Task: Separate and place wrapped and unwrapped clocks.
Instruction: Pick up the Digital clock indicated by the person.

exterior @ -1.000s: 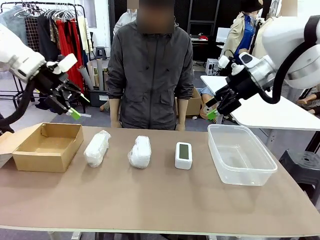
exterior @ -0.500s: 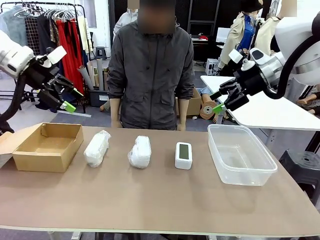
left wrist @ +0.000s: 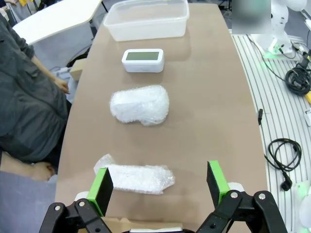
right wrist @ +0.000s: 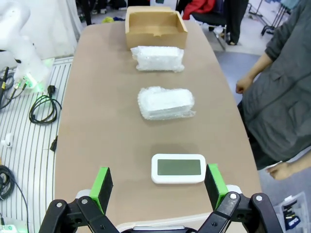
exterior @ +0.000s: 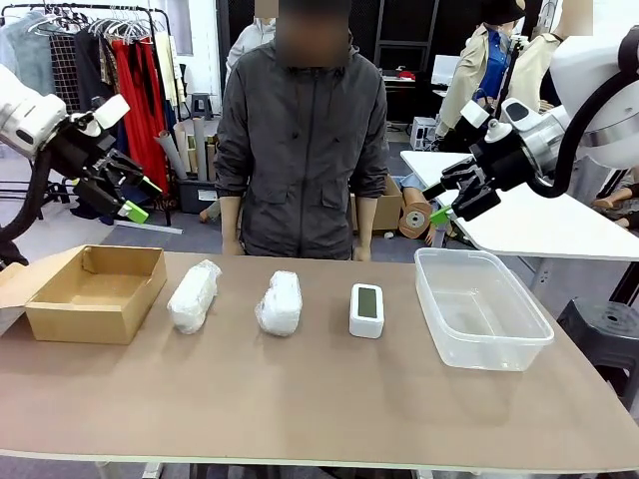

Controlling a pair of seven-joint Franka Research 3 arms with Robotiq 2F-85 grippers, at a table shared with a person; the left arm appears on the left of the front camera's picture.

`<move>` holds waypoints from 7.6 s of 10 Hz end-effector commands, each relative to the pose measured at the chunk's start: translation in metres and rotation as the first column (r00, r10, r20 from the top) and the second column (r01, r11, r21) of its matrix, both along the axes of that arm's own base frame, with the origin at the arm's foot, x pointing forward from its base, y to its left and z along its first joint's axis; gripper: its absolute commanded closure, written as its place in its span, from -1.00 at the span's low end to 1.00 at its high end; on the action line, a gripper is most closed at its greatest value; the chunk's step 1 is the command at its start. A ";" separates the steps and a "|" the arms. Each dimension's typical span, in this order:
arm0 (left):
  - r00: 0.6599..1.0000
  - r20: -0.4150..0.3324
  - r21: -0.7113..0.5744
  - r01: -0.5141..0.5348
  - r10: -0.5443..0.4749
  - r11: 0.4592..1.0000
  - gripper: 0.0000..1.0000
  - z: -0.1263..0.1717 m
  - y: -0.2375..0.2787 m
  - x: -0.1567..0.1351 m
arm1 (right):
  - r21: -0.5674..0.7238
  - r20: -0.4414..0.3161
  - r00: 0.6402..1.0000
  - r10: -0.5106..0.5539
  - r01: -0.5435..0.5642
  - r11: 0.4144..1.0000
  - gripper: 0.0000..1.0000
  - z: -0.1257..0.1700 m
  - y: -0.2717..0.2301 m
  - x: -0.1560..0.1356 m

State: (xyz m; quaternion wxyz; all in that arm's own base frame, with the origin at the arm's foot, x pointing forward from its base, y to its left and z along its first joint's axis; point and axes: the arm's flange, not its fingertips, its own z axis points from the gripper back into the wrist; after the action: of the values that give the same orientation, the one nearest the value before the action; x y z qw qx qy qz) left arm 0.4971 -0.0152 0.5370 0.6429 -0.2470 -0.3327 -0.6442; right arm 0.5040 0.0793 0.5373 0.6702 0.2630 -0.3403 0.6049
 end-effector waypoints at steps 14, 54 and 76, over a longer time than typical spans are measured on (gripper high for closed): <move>1.000 0.004 0.002 -0.003 0.003 1.000 -1.00 0.001 0.000 0.001 | -0.001 -0.005 1.000 0.002 -0.002 1.000 -1.00 -0.002 0.001 0.001; 0.811 -0.174 0.503 -0.413 0.558 0.759 -1.00 -0.042 -0.100 0.026 | -0.001 -0.005 1.000 0.002 -0.002 1.000 -1.00 -0.002 0.001 0.001; 0.245 -0.004 0.678 -0.712 0.969 0.183 -1.00 -0.152 -0.157 0.097 | -0.001 -0.005 1.000 0.002 -0.002 1.000 -1.00 -0.002 0.001 0.001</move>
State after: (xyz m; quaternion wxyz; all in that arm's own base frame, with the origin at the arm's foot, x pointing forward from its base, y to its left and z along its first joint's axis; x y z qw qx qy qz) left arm 0.5969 -0.1731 0.3843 0.9843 0.0423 -0.0527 -0.1629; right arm 0.5052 0.0797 0.5327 0.6731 0.2645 -0.3353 0.6038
